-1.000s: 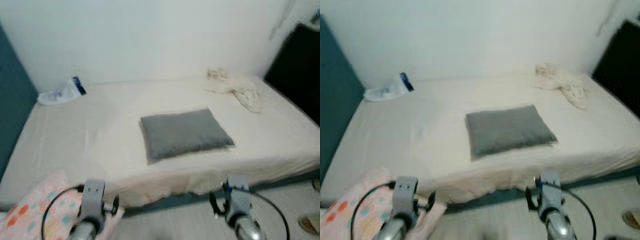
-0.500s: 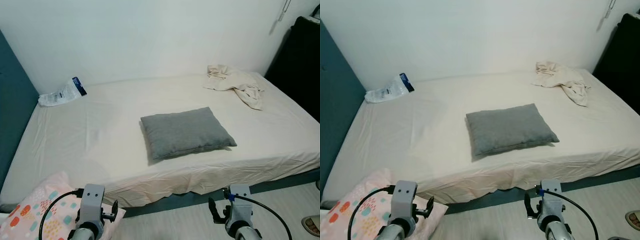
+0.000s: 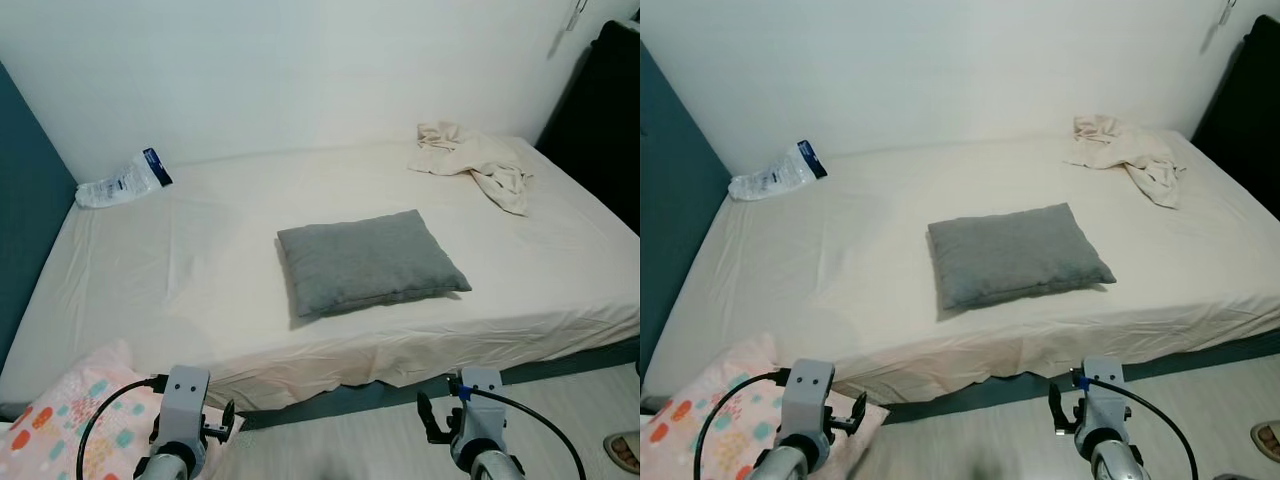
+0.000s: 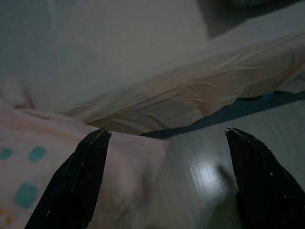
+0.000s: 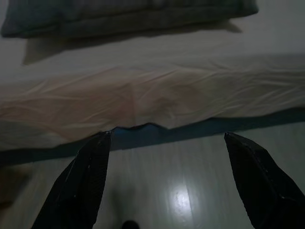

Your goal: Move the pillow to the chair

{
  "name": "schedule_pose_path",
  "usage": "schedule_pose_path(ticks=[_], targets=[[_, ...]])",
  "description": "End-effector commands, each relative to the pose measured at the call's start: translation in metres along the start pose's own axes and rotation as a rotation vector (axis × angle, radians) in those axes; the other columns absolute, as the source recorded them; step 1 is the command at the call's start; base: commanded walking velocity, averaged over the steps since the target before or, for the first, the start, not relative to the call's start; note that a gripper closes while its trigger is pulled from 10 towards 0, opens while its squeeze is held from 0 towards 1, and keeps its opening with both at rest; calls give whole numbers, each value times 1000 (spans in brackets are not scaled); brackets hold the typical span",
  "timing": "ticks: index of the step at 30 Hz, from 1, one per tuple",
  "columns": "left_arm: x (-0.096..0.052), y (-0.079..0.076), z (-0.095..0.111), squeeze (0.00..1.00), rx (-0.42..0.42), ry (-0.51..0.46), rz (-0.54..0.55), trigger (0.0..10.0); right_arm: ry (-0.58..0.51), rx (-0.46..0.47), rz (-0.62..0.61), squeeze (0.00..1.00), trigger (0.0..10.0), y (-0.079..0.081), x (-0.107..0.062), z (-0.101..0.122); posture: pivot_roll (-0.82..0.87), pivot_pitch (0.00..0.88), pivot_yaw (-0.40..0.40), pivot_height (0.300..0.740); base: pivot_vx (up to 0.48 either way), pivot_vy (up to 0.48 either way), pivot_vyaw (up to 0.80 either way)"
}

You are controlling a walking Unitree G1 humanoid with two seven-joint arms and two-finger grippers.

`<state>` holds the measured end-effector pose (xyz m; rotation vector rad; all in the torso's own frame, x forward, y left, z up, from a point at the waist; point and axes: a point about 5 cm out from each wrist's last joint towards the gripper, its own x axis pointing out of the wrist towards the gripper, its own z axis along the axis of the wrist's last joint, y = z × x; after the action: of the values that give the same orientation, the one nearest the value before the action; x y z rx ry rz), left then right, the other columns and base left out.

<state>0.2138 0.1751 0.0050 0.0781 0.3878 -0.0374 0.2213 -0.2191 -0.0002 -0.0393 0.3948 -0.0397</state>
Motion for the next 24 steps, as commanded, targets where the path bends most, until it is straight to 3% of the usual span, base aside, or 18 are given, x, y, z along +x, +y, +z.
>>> schedule_pose_path(ticks=[1,17,24], targets=[[-3,-1,-4,0,18,25,-11,10000,8,6,3,0,10000,0,-3,-3,-57,116,28,740,0,-375,0],[-5,-2,-6,0,12,32,-16,10000,10,2,3,0,10000,0,-5,-3,-61,120,27,740,0,-373,0],[-5,-2,-6,0,1,35,-9,10000,12,0,4,0,10000,0,-5,-3,-62,119,26,740,0,0,0]])
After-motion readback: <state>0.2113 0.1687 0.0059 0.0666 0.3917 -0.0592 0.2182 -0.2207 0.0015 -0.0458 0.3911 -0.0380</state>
